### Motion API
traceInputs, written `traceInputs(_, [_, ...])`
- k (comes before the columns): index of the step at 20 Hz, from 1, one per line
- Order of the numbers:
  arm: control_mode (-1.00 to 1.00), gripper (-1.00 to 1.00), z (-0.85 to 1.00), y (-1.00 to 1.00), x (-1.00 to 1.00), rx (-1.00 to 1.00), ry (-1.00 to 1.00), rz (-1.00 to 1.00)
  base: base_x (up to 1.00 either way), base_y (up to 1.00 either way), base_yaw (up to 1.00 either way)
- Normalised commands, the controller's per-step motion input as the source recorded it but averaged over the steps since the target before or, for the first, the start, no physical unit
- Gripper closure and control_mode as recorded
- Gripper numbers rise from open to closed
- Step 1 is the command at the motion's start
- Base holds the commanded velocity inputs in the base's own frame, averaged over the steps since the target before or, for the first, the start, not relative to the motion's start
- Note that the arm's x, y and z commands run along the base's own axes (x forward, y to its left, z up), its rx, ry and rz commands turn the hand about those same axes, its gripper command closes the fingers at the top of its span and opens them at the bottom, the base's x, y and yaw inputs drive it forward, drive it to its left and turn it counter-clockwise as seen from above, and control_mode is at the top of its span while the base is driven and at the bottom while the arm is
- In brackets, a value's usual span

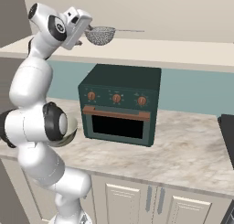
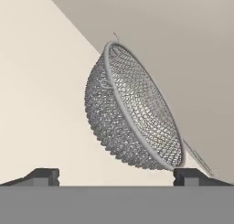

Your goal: Open the cabinet and setup a tea strainer by placing it in the bowl upright.

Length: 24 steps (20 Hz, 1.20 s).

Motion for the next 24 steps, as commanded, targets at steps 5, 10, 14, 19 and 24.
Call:
traceInputs(5, [-1.0,-1.0,-0.03,0.0,0.27,0.0,0.0,0.03,0.0,0.0,0.0])
traceInputs(10, [-1.0,-1.0,0.0,0.0,0.26,0.0,0.01,0.02,0.0,0.0,0.0])
traceInputs(14, [-1.0,-1.0,0.0,0.0,0.25,0.0,0.01,0.02,0.0,0.0,0.0])
traceInputs(19, [-1.0,-1.0,0.0,0.0,0.3,0.0,0.05,0.02,0.0,0.0,0.0])
traceInputs(24, [-1.0,-1.0,-0.06,0.0,0.27,0.0,0.06,0.01,0.0,0.0,0.0])
